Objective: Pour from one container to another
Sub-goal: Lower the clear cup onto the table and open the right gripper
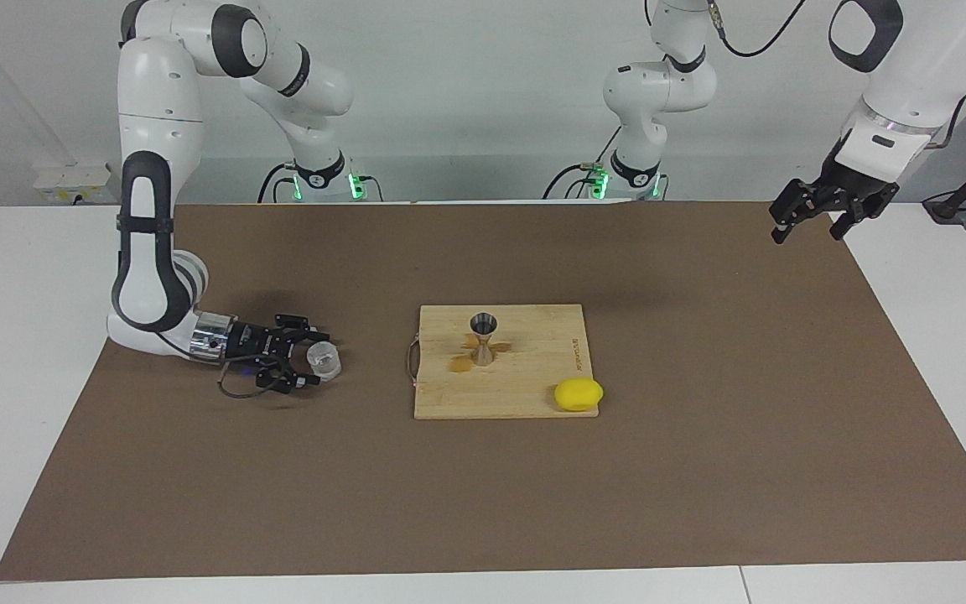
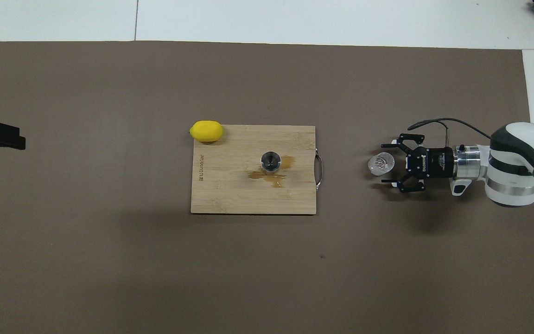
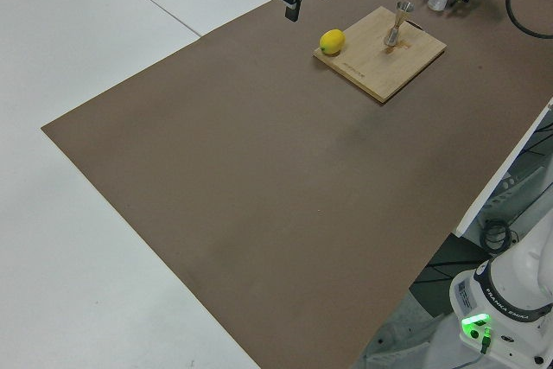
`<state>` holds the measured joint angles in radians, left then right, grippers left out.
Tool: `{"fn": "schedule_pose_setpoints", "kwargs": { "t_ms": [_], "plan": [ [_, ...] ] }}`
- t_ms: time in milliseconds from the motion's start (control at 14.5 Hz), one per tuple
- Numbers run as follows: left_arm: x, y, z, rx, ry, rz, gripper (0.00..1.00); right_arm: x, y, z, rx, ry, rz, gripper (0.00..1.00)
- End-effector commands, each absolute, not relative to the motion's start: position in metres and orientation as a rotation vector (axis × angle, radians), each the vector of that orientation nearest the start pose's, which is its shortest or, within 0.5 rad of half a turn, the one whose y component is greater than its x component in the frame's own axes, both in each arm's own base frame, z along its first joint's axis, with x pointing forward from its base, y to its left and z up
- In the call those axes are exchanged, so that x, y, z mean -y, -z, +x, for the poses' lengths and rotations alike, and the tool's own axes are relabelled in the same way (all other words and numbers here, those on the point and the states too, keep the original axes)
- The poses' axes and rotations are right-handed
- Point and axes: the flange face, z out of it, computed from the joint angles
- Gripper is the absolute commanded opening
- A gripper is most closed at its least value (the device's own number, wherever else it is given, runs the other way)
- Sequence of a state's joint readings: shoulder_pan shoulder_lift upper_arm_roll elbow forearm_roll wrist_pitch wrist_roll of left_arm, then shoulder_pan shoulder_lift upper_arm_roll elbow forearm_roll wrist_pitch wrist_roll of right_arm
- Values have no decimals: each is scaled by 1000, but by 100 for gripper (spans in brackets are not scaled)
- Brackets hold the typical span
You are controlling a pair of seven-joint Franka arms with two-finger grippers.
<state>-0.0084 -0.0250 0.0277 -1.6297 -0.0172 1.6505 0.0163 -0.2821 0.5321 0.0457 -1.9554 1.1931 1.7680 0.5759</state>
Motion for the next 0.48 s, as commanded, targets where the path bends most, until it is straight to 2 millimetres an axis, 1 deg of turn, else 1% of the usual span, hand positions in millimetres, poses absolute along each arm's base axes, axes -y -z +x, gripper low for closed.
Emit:
{"fn": "schedule_pose_setpoints", "kwargs": {
  "t_ms": [0,138,415],
  "plan": [
    [-8,-624,549,9,74,-3137,100,56,-210,575,-1403,-934,-1481,100],
    [-8,-624,549,9,72,-3137,100,59,-222,577,-1419,-934,-1485,100],
    [-9,-624,549,12,77,-3137,100,66,-262,580,-1471,-920,-1554,100]
  ]
}}
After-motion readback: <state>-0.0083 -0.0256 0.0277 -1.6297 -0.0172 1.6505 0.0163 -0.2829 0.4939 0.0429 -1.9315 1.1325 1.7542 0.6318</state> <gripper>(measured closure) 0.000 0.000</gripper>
